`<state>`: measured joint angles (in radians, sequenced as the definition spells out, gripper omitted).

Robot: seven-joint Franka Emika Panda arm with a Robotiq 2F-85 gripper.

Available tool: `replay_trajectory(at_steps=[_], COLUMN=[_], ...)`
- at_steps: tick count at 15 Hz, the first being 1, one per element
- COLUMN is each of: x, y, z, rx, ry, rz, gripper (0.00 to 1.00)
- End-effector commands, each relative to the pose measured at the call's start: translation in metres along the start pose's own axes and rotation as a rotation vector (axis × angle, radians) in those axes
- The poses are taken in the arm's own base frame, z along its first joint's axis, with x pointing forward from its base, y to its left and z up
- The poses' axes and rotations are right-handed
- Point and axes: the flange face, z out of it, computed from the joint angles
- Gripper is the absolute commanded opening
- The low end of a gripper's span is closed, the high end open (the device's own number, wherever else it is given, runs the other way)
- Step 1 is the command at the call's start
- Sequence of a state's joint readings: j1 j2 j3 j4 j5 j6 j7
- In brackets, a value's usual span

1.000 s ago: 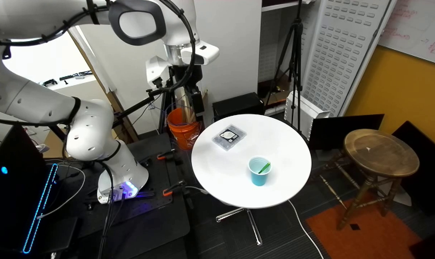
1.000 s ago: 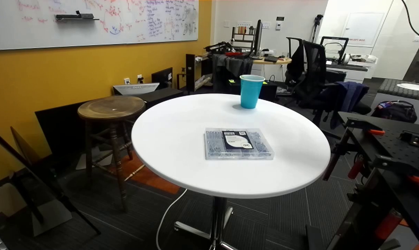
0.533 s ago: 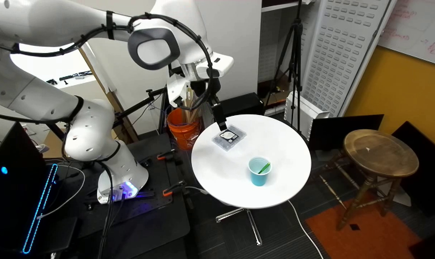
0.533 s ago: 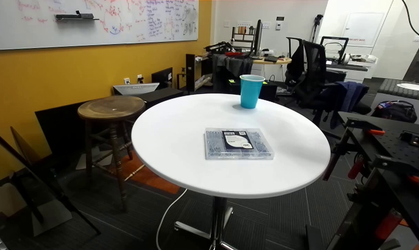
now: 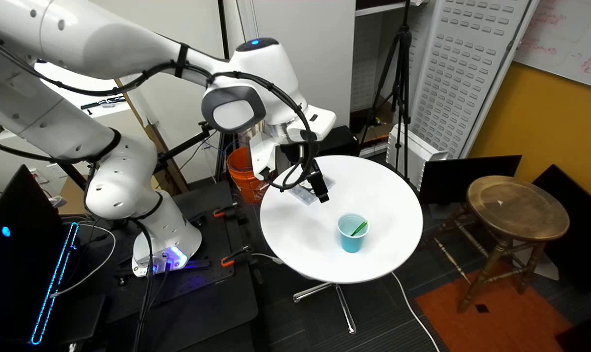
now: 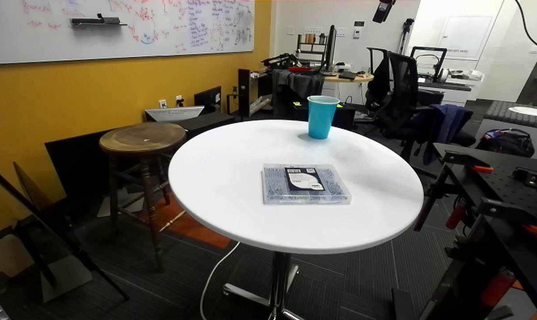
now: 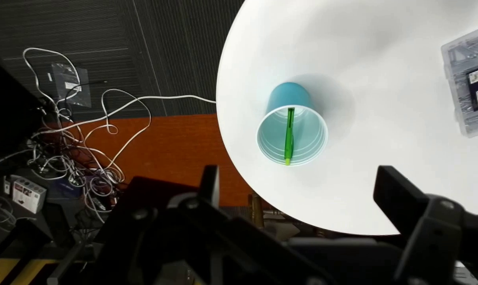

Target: Remove the green pen from the light blue cup

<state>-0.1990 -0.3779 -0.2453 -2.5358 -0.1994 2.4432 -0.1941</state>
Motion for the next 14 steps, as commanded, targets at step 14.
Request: replay_trajectory(at_steps=[14], x=[0.043], y=[0.009], z=[0.115], rx=[-0.055], ry=[0.012], rz=[-0.073], gripper=[1.00])
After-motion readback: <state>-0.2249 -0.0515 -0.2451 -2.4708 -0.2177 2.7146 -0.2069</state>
